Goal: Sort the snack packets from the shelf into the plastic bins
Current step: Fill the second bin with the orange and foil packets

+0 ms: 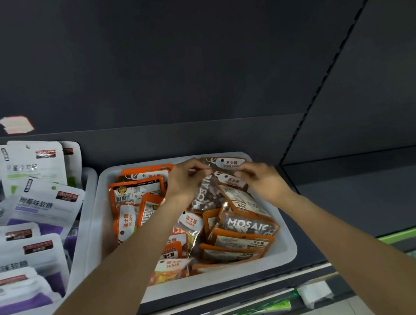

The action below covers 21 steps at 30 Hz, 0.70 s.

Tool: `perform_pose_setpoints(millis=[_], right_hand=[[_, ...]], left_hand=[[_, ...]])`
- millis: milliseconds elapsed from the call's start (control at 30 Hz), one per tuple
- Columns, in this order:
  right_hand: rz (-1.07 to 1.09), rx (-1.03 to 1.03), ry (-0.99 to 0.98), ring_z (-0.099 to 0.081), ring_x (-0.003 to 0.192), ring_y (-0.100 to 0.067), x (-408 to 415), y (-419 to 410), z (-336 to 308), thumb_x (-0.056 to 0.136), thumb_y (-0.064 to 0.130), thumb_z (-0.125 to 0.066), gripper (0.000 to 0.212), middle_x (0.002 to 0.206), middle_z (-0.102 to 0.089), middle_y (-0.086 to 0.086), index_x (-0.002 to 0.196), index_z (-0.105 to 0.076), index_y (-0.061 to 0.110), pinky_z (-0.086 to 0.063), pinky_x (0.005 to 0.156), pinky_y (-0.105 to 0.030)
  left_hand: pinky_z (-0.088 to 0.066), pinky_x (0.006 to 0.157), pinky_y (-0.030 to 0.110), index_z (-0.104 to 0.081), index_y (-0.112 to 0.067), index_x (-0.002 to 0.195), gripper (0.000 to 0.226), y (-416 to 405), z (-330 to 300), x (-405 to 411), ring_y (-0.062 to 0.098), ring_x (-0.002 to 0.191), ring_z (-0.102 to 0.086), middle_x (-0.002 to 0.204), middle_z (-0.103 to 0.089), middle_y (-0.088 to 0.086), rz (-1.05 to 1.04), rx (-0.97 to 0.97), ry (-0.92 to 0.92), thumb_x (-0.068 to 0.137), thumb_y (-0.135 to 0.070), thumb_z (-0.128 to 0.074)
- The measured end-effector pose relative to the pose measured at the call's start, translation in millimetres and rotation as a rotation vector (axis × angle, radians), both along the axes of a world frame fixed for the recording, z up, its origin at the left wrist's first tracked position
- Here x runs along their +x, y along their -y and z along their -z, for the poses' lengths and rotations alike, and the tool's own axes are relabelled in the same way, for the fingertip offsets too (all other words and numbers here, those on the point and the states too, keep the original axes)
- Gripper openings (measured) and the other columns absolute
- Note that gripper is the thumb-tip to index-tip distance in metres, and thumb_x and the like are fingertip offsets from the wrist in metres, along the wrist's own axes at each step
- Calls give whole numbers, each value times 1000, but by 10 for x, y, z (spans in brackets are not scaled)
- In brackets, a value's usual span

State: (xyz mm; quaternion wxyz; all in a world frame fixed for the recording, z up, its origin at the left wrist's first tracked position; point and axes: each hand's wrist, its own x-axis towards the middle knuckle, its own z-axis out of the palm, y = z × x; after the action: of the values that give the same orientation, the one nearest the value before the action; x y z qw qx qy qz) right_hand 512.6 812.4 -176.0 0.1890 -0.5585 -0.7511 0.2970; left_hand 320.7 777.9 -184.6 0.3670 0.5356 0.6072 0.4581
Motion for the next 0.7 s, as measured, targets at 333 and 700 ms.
perform_pose_setpoints(millis=[333, 700], right_hand=[[-87, 73, 365, -62, 100, -24, -48, 146, 57, 91, 32, -60, 25, 112, -66, -6, 109, -69, 19, -51, 85, -38], [77, 148, 368, -58, 77, -27, -1, 117, -70, 93, 24, -57, 17, 78, -57, -7, 79, -54, 15, -36, 60, -29]], left_hand=[[-38, 92, 21, -61, -25, 96, 14, 169, -60, -35, 4, 105, -49, 106, -53, -14, 219, -63, -348, 84, -21, -68], [-45, 76, 18, -58, -26, 123, 28, 367, -109, -45, -1, 85, -54, 118, -59, -5, 596, -264, -371, 97, -20, -48]])
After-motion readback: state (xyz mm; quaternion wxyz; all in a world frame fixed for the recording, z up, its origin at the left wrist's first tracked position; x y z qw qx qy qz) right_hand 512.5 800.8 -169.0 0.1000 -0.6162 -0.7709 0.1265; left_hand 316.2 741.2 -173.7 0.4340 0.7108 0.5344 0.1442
